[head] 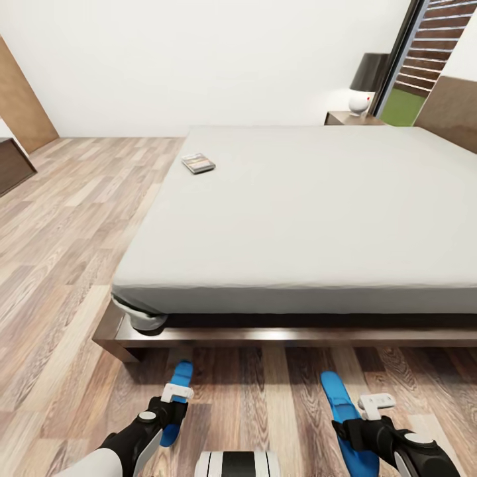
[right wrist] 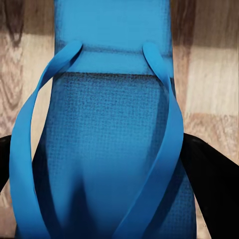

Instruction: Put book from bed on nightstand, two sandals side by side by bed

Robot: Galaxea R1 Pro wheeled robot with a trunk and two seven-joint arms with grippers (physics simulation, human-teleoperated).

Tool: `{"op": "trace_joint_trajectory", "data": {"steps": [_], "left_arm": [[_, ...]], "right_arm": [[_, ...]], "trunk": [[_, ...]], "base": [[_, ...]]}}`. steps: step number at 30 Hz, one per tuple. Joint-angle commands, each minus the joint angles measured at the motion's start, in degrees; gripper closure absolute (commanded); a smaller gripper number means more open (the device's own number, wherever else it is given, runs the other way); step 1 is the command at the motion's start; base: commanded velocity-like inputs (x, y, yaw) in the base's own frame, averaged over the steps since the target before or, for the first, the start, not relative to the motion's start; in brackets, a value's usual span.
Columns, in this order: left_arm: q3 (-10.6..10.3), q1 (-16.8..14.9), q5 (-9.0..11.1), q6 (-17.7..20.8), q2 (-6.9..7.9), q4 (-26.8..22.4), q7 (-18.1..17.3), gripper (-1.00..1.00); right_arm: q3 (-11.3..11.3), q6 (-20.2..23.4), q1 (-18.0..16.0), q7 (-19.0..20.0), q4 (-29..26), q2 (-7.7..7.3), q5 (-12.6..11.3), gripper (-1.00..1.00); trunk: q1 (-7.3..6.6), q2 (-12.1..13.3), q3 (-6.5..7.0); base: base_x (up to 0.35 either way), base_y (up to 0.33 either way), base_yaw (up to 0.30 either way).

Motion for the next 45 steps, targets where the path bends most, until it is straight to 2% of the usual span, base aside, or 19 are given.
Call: {"op": "trace_joint_trajectory", "data": {"steps": [1, 5, 16, 21, 28, 38, 45], "left_arm": [[-0.34, -0.03, 0.18, 0.03, 0.01, -0.03, 0.14, 1.00], [-0.35, -0.03, 0.18, -0.65, -0.01, -0.21, 0.14, 1.00], [-0.38, -0.03, 0.18, -1.97, 0.27, -3.57, 0.14, 1.00], [-0.34, -0.03, 0.19, -4.12, 0.34, -3.93, 0.14, 1.00], [-0.25, -0.03, 0.18, -5.44, 0.30, -4.05, 0.14, 1.00], [-0.22, -0.03, 0.19, -6.70, 0.27, -4.13, 0.14, 1.00], [-0.24, -0.10, 0.26, -7.57, 0.27, -4.16, 0.14, 1.00]], "right_arm": [[-0.03, -0.32, 0.09, 0.25, -0.07, -0.01, 0.15, 1.00], [-0.12, -1.86, 0.34, 0.23, -0.06, -0.02, 0.09, 1.00], [-0.10, -2.56, 0.42, 0.22, -0.05, -0.03, 0.06, 1.00], [-0.10, -2.94, 0.42, 0.22, -0.05, -0.05, 0.06, 1.00], [-0.18, -3.50, 0.75, 1.14, -0.09, -0.08, 0.02, 1.00], [-0.35, -5.00, 0.94, 3.24, -0.10, -0.20, 0.06, 1.00], [-0.38, -5.15, 0.95, 3.40, -0.10, -0.21, 0.06, 1.00]], "trunk": [[0.01, -0.03, -0.26], [0.12, -0.08, -1.15], [0.12, -0.08, -1.15], [0.12, -0.08, -1.15], [0.30, -0.18, -2.70], [0.30, -0.18, -2.70], [0.45, -0.26, -4.03]], "base": [[0.000, 0.000, 0.000], [0.000, 0.000, 0.000], [0.000, 0.000, 0.000], [0.000, 0.000, 0.000], [0.000, 0.000, 0.000], [0.000, 0.000, 0.000], [0.000, 0.000, 0.000]]}}
